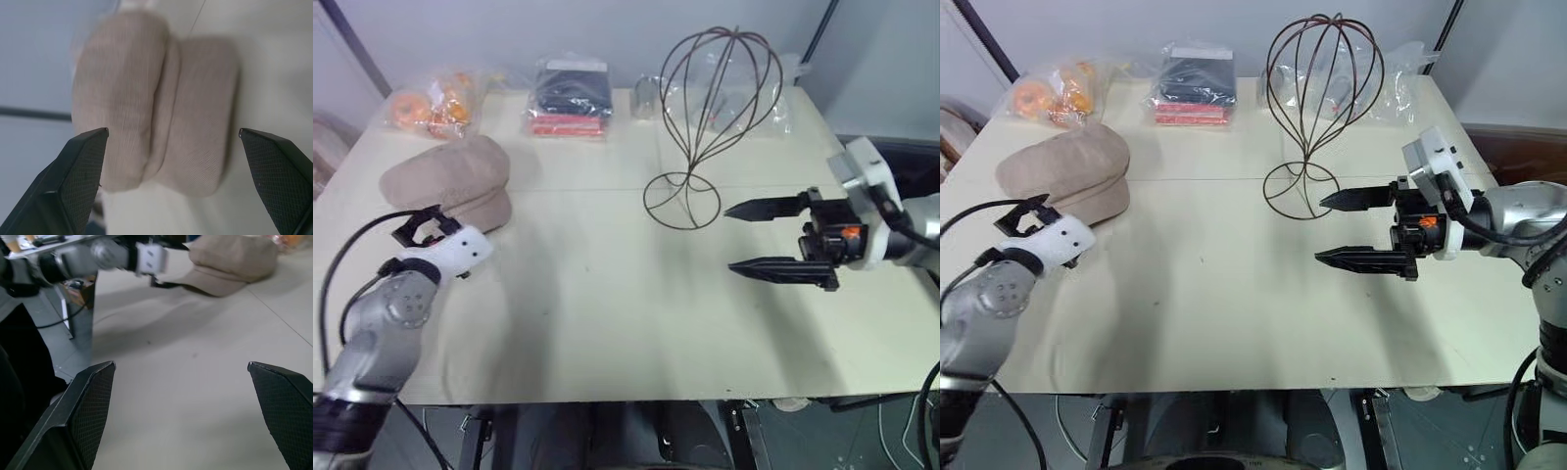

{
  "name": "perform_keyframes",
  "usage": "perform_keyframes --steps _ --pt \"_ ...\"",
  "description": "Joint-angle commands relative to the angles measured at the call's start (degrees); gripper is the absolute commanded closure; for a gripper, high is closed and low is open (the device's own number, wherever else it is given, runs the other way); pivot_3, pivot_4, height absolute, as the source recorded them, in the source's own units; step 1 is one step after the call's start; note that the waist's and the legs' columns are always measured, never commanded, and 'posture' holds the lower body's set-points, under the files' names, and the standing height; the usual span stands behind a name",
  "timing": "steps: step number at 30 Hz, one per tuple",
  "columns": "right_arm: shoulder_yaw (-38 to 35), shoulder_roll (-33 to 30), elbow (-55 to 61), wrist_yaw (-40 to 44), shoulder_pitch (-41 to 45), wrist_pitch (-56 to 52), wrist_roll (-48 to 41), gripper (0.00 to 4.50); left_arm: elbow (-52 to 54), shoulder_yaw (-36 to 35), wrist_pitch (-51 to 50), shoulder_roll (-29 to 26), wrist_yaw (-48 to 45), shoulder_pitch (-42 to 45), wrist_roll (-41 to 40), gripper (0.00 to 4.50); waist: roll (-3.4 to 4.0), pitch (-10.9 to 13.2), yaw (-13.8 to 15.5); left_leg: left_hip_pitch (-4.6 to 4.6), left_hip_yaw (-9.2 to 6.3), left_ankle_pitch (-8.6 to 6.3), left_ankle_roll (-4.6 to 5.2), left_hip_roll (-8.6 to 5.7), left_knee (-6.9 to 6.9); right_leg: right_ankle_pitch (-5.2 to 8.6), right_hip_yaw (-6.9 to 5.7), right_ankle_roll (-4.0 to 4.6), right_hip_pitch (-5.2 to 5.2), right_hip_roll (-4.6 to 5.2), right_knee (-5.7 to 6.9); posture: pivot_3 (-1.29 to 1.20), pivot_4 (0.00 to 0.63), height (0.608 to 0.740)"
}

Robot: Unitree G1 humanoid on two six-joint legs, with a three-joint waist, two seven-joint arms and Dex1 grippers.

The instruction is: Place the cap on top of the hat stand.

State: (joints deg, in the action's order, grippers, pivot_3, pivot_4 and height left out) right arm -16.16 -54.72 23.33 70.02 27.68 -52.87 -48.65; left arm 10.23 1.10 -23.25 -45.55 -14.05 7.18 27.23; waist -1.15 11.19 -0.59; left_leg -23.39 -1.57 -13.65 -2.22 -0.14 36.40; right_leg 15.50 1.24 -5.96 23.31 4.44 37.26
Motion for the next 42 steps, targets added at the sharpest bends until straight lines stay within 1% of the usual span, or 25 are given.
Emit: perform_keyframes --steps 1,6,10,13,15,17,19,21,23,24,28,31,34,35,38,40,42 --pt "-2.3 -0.6 2.4 -3.2 0.4 -0.8 -3.1 0.08 -7.9 2.4 0.7 2.7 5.1 5.2 4.1 0.0 -0.04 0.0 0.2 -0.01 -0.01 0.0 0.0 0.0 0.05 -0.01 -0.01 -0.02 -0.02 0.0 -0.01 0.0 0.15 0.74" --pt "-2.7 -1.5 3.3 -5.8 0.9 -1.2 -5.8 0.08 -20.7 4.1 5.2 5.9 8.3 12.2 3.6 0.0 -0.05 0.0 0.2 -0.07 -0.07 -0.03 0.05 -0.01 0.19 -0.04 -0.05 -0.07 -0.06 0.04 0.0 0.0 0.15 0.74" --pt "-2.5 -1.7 3.5 -7.3 1.0 -0.8 -6.9 0.08 -32.4 5.9 10.3 7.3 12.0 18.7 4.2 0.0 -0.05 0.0 0.3 -0.06 -0.1 -0.03 0.05 -0.02 0.26 -0.05 -0.1 -0.09 -0.1 0.05 0.03 0.0 0.15 0.74" --pt "-2.4 -2.1 3.8 -7.9 1.0 -0.4 -7.1 0.08 -37.7 6.5 12.6 7.9 13.1 21.8 3.9 0.0 -0.05 0.0 0.2 -0.08 -0.12 -0.05 0.09 -0.02 0.4 -0.06 -0.13 -0.11 -0.15 0.06 0.08 0.0 0.15 0.74" --pt "-2.5 -2.4 3.8 -8.4 1.1 -0.4 -7.5 0.0 -39.0 6.4 13.5 8.2 13.3 22.5 3.3 0.56 -0.05 0.0 0.1 -0.08 -0.12 -0.06 0.1 -0.02 0.44 -0.07 -0.13 -0.13 -0.17 0.06 0.09 0.0 0.15 0.74" --pt "-2.6 -2.6 3.8 -8.8 1.3 -0.5 -7.8 0.0 -39.6 6.1 14.1 8.4 13.3 22.7 2.8 1.36 -0.05 0.0 0.1 -0.08 -0.11 -0.08 0.13 -0.02 0.48 -0.08 -0.13 -0.15 -0.18 0.06 0.09 0.0 0.15 0.74" --pt "-2.6 -2.8 3.9 -9.2 1.3 -0.4 -8.1 0.0 -40.0 5.9 14.5 8.6 13.4 22.8 2.5 2.31 -0.05 0.0 0.1 -0.09 -0.12 -0.08 0.14 -0.02 0.49 -0.08 -0.13 -0.15 -0.18 0.06 0.09 0.0 0.15 0.74" --pt "-2.6 -3.0 4.0 -9.5 1.2 -0.3 -8.2 0.0 -39.8 5.6 14.9 8.6 13.6 22.7 2.3 3.47 0.0 0.0 0.2 -0.1 -0.12 -0.08 0.14 -0.02 0.5 -0.08 -0.13 -0.15 -0.19 0.07 0.1 0.0 0.15 0.74" --pt "-2.7 -3.2 3.7 -10.0 1.4 -0.5 -8.4 0.0 -39.4 5.3 15.2 8.4 13.6 22.7 2.1 4.31 0.05 -0.1 0.4 -0.09 -0.12 -0.09 0.15 -0.02 0.54 -0.09 -0.13 -0.16 -0.21 0.08 0.1 0.0 0.15 0.74" --pt "-3.1 -3.3 2.8 -10.6 1.6 -1.1 -8.7 0.0 -39.0 5.0 15.3 8.1 13.7 22.8 2.0 4.42 0.06 -0.1 0.4 -0.08 -0.13 -0.09 0.15 -0.02 0.57 -0.09 -0.13 -0.17 -0.23 0.08 0.1 0.0 0.15 0.74" --pt "-4.8 -4.4 0.5 -11.8 1.7 -0.6 -8.2 0.0 -36.7 3.8 15.5 6.5 13.4 23.7 1.8 4.42 0.02 -0.1 0.6 -0.1 -0.11 -0.09 0.16 -0.02 0.64 -0.13 -0.11 -0.23 -0.24 0.1 0.1 0.0 0.15 0.74" --pt "-7.7 -5.7 -1.9 -13.0 1.7 1.0 -6.3 0.0 -31.0 1.6 17.5 5.0 11.8 26.3 -0.2 4.42 0.0 0.0 1.0 -0.15 -0.11 -0.1 0.17 -0.02 0.64 -0.13 -0.12 -0.23 -0.2 0.09 0.09 0.0 0.15 0.74" --pt "-11.5 -7.4 -4.2 -13.6 1.6 0.8 -6.9 0.0 -25.4 -0.3 19.2 4.5 11.2 30.9 -2.0 4.42 -0.07 0.0 1.6 -0.25 -0.16 -0.1 0.17 -0.02 0.69 -0.14 -0.15 -0.24 -0.17 0.1 0.07 0.0 0.15 0.74" --pt "-12.8 -7.9 -4.7 -13.6 1.5 0.6 -7.2 0.0 -24.2 -0.7 19.6 4.7 10.8 32.7 -2.6 4.42 -0.07 0.0 1.6 -0.33 -0.2 -0.1 0.17 -0.02 0.75 -0.16 -0.17 -0.27 -0.16 0.1 0.03 0.0 0.15 0.74" --pt "-18.8 -10.2 -7.2 -13.5 0.5 -0.8 -8.3 0.0 -21.6 0.0 23.7 6.7 9.2 42.6 -5.1 4.42 -0.08 0.0 1.8 -0.59 -0.2 -0.11 0.19 -0.11 0.85 -0.25 -0.18 -0.43 -0.06 0.16 -0.08 0.0 0.15 0.74" --pt "-22.7 -11.5 -8.6 -13.1 -1.1 -1.6 -8.2 0.0 -21.7 1.6 27.1 9.0 8.2 47.9 -6.2 4.42 -0.09 0.0 1.8 -0.82 -0.2 -0.15 0.26 -0.14 0.98 -0.31 -0.18 -0.53 0.05 0.17 -0.16 0.0 0.15 0.74" --pt "-27.1 -12.4 -9.4 -13.4 -2.6 -3.1 -8.9 0.0 -21.7 3.9 31.2 11.8 6.2 52.1 -7.3 4.42 -0.06 0.0 1.6 -0.83 -0.12 -0.22 0.39 -0.18 1.01 -0.32 -0.14 -0.55 0.04 0.2 -0.25 0.0 0.15 0.74"
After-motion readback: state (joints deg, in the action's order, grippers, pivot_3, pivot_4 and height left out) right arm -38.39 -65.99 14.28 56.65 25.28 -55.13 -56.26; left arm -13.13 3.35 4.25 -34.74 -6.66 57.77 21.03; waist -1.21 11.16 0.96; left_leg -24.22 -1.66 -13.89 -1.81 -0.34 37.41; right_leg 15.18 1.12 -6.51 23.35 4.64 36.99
